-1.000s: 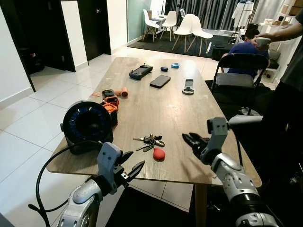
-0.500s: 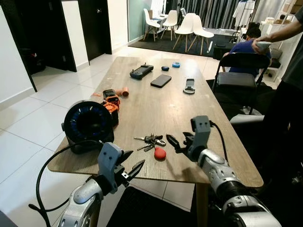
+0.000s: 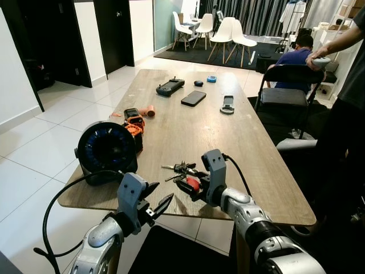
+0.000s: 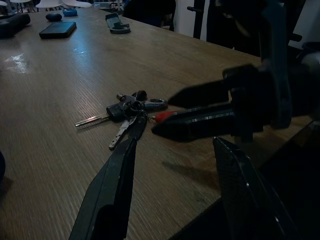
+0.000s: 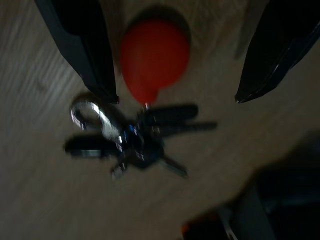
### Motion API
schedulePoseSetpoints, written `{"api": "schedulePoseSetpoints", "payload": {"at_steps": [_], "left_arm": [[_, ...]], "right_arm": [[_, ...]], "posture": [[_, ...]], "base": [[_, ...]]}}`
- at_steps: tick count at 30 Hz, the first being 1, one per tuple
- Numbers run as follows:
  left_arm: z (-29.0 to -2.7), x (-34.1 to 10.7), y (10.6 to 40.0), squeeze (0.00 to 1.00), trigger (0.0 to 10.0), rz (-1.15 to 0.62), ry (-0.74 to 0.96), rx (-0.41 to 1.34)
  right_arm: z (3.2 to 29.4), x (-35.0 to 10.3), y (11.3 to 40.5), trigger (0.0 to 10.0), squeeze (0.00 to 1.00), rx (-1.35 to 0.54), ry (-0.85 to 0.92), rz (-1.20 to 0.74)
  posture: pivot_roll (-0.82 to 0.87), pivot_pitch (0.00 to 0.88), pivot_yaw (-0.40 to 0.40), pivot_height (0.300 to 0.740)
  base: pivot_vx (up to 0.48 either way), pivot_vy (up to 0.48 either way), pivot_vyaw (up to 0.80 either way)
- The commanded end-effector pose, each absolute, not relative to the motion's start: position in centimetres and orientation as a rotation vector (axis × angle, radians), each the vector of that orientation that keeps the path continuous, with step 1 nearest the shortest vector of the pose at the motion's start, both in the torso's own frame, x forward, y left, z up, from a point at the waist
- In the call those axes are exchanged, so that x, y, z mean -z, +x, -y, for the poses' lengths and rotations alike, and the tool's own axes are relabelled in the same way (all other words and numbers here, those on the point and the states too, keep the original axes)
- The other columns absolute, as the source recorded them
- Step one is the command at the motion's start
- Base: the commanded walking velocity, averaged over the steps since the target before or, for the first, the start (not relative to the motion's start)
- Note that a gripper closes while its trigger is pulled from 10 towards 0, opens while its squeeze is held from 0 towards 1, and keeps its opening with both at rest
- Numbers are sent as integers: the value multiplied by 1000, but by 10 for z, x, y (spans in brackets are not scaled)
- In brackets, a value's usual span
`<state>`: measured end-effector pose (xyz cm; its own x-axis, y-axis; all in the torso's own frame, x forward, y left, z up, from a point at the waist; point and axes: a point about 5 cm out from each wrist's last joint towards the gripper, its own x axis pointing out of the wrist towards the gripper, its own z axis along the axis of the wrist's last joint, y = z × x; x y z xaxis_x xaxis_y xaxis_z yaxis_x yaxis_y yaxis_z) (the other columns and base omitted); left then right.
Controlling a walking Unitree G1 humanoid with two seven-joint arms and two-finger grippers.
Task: Hang keys on a hook
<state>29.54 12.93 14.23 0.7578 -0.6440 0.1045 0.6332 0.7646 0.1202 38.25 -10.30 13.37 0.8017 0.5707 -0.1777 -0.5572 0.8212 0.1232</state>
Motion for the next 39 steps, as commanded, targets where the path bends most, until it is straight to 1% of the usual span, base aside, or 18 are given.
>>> {"api": "schedulePoseSetpoints", "payload": {"at_steps": [1, 7, 17, 20, 22, 24, 25, 26, 27, 35, 39], "left_arm": [[-126, -138, 292, 0, 10000, 129, 64, 711], [-125, -138, 293, 0, 10000, 129, 56, 714], [-125, -138, 293, 0, 10000, 126, 50, 712], [-126, -137, 294, 0, 10000, 121, 39, 706], [-126, -138, 294, 0, 10000, 120, 34, 702], [-127, -138, 295, 0, 10000, 120, 34, 700], [-127, -138, 295, 0, 10000, 120, 33, 699], [-127, -138, 295, 0, 10000, 120, 33, 699], [-127, -138, 295, 0, 10000, 120, 33, 698], [-127, -138, 295, 0, 10000, 121, 31, 693], [-127, -138, 296, 0, 10000, 120, 32, 694]], "right_arm": [[106, -124, 380, 10000, 0, -588, 69, -245], [110, -120, 379, 10000, 0, -564, 104, -265], [108, -121, 381, 10000, 0, -555, 144, -281], [106, -123, 383, 10000, 0, -536, 203, -311], [106, -122, 383, 10000, 0, -519, 193, -338], [107, -123, 384, 10000, 0, -512, 114, -334], [108, -123, 384, 10000, 0, -516, 26, -323], [108, -123, 384, 10000, 0, -516, 26, -323], [108, -123, 384, 10000, 0, -521, -46, -314], [111, -123, 384, 10000, 0, -517, -175, -290], [112, -122, 384, 10000, 0, -518, -197, -288]], "posture": [[57, 119, -13, 740], [55, 121, -8, 740], [56, 127, -8, 740], [58, 129, -9, 740], [59, 132, -10, 740], [59, 134, -11, 740], [59, 134, -11, 740], [59, 134, -11, 740], [58, 135, -12, 740], [55, 137, -11, 740], [56, 136, -11, 740]], "base": [[0, 0, 0], [0, 0, 0], [0, 0, 0], [0, 0, 0], [0, 0, 0], [0, 0, 0], [0, 0, 0], [0, 0, 0], [0, 0, 0], [0, 0, 0], [0, 0, 0]]}}
